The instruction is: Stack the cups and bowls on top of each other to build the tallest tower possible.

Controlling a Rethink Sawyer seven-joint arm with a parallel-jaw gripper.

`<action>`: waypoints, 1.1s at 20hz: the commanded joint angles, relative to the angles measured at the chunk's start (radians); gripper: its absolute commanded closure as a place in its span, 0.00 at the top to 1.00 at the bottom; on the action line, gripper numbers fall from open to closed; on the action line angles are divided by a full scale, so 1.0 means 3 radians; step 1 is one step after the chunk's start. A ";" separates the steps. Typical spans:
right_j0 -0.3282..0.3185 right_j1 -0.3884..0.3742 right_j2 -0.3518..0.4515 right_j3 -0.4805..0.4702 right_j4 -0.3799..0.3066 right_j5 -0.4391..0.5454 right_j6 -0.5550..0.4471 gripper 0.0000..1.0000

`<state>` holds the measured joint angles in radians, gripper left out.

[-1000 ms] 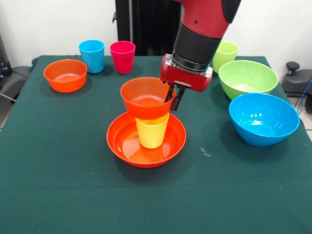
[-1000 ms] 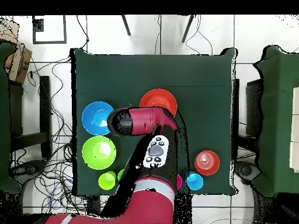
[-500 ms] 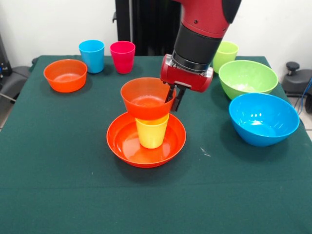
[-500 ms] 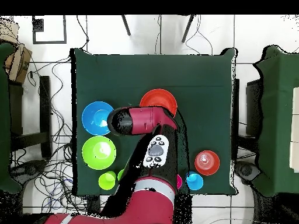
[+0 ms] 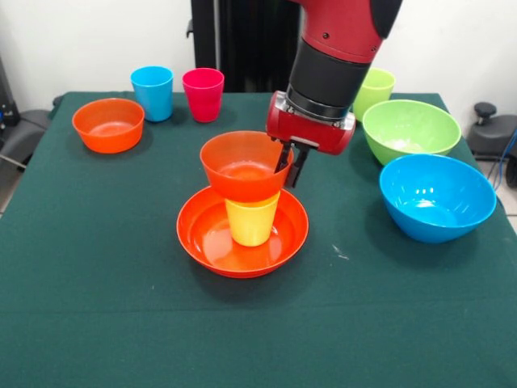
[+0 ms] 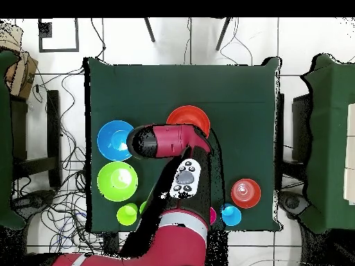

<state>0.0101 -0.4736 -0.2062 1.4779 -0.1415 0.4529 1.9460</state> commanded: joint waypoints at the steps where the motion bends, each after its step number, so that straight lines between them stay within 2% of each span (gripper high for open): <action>1: 0.0028 0.0018 0.0351 -0.0193 0.0096 0.0114 0.0277 0.00; 8: 0.0000 0.0061 0.0379 -0.0237 0.0128 0.0105 0.0254 0.00; 9: 0.0008 0.0066 0.0367 -0.0237 0.0127 0.0093 0.0246 1.00; 22: 0.0048 0.0077 0.0320 -0.0297 0.0158 0.0107 0.0294 1.00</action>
<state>0.0115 -0.4706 -0.2063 1.4428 -0.1154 0.4529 1.9460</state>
